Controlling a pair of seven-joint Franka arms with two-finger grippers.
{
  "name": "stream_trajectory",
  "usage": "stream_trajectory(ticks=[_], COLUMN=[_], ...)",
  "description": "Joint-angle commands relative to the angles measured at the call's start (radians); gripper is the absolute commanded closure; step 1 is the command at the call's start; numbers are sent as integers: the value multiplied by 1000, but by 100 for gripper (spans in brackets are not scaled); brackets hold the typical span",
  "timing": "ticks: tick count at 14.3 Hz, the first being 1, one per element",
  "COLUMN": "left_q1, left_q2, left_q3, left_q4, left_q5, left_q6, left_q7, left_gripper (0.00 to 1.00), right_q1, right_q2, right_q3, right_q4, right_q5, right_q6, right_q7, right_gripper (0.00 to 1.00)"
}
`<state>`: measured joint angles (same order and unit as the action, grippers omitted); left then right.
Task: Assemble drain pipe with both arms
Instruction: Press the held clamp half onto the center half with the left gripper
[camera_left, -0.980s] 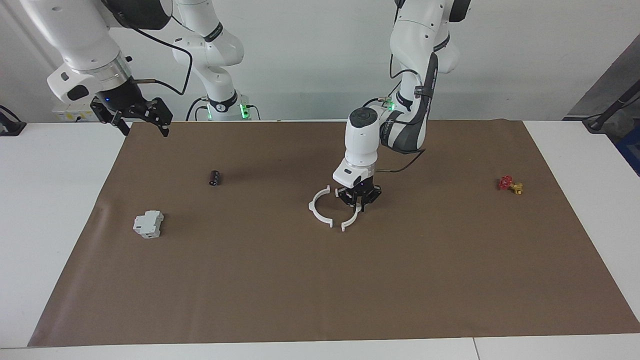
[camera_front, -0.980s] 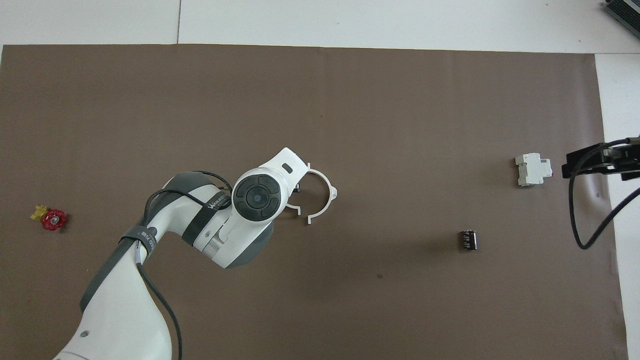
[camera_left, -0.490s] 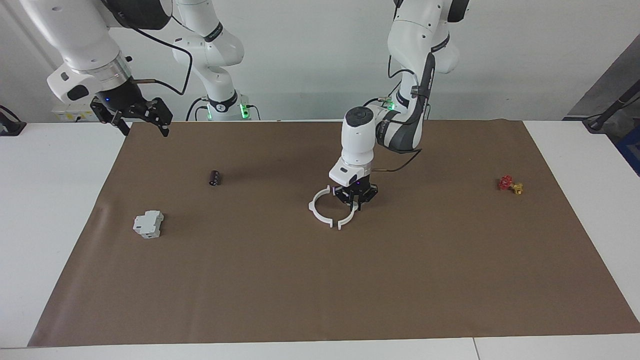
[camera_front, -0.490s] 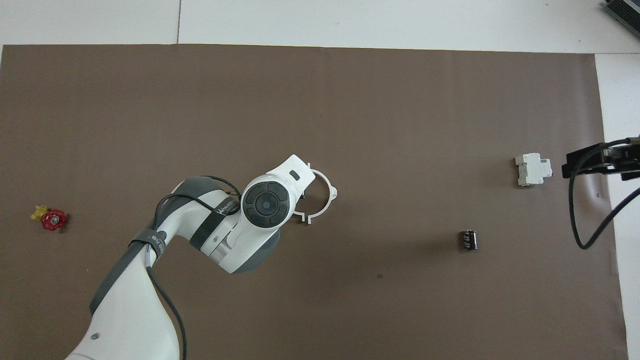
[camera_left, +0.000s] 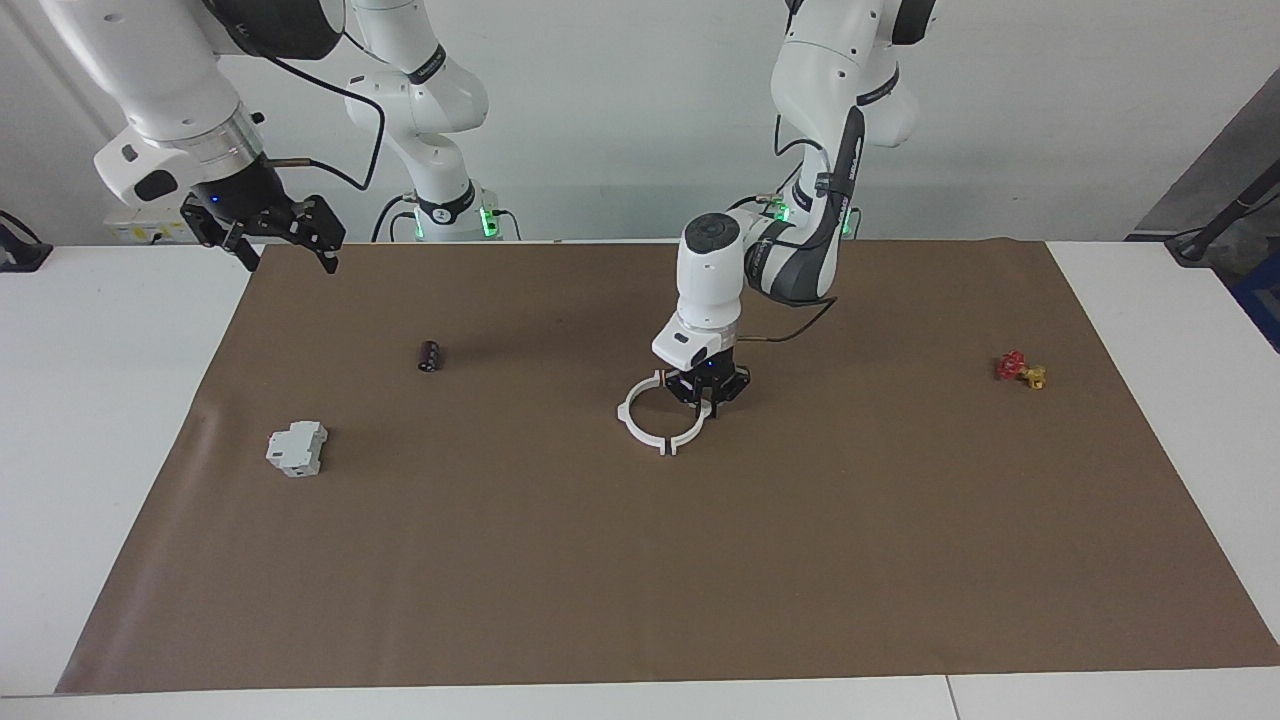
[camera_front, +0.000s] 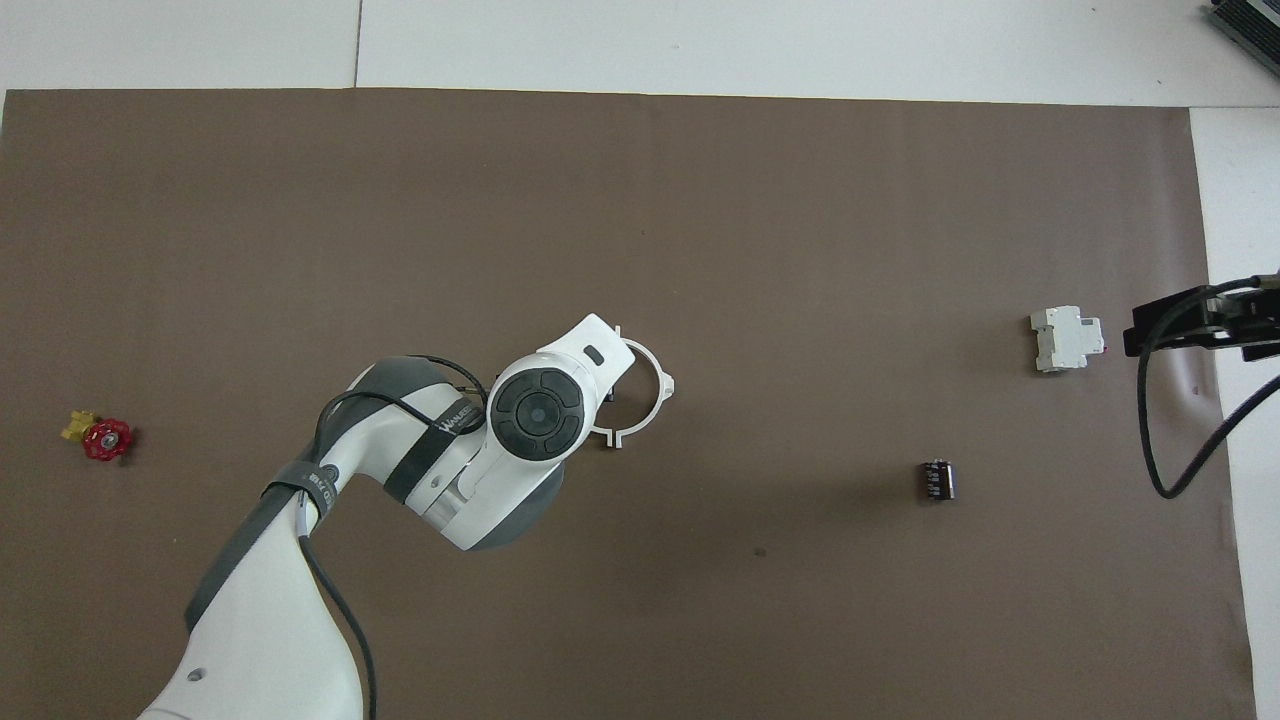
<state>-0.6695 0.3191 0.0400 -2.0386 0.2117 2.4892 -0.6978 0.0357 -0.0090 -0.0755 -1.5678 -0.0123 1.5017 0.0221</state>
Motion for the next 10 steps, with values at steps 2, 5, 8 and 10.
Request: stream_trajectory(ticks=[2,5,8,10], left_q1=[-19,-24,-24,-25], left_q2=[0,0,2,3], left_q3=[14,14,14,14], left_q4=[-9,-9,-9,-9], left_q5=[20,18,18,18], left_q6=[34,34,34,34], left_q7=[-22,-28,-28,-29], left_gripper=[100,100,100,100], right_q1=[-5,-5,-3,-3], right_q2=[-2,-2,-2,-2], right_q3=[2,2,2,2], right_q4=[-5,-3,-3,-3], right_q5=[2,2,2,2], right_q6=[15,15,17,15], right_q7=[9,9,9,9], right_gripper=[0,0,0,0])
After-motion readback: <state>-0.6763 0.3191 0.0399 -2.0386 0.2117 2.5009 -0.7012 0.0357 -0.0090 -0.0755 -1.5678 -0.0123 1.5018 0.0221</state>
